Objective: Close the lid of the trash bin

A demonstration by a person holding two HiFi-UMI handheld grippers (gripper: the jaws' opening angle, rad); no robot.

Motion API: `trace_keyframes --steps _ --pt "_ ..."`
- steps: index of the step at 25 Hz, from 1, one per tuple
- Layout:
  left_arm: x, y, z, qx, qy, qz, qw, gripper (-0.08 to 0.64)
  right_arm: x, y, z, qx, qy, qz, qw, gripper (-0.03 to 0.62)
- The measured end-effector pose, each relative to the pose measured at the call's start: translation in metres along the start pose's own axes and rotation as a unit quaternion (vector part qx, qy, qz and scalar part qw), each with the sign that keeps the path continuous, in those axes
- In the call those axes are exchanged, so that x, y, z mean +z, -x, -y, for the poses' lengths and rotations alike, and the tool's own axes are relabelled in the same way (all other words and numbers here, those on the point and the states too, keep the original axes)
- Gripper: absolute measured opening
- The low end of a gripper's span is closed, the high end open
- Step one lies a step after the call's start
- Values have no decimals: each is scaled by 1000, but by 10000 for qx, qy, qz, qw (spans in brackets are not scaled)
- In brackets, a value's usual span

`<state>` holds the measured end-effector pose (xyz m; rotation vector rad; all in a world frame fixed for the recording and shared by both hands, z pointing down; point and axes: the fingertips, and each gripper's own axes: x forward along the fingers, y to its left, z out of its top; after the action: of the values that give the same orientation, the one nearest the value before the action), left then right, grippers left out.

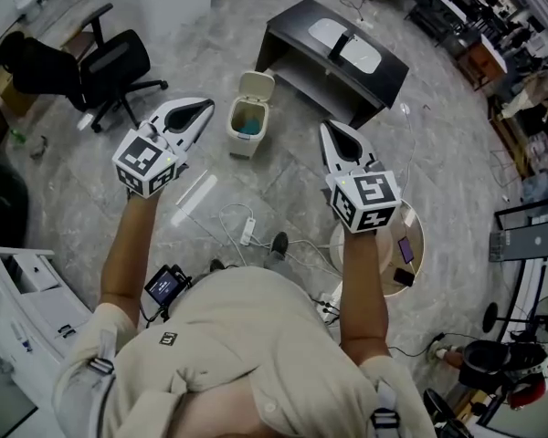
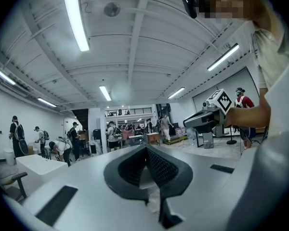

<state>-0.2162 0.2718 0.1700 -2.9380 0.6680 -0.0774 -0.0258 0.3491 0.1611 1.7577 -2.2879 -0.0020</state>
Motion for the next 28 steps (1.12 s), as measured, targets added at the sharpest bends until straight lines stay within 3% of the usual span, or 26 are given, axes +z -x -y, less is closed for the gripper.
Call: trace_keyframes --steps 4,8,14,28 --pt "-7 -13 -12 220 1 -111 9997 15 -7 -24 14 255 -80 59 9996 23" --pt "-13 -25 -19 476 9 -260 9985 15 -7 -49 26 763 -430 294 9957 25" --pt "-17 -69 -24 811 -17 -484 9955 15 -17 -86 73 1186 -482 273 9914 25" --pt "-14 -164 -7 1237 -83 -751 9894 15 -38 -119 176 1638 -636 359 9838 25"
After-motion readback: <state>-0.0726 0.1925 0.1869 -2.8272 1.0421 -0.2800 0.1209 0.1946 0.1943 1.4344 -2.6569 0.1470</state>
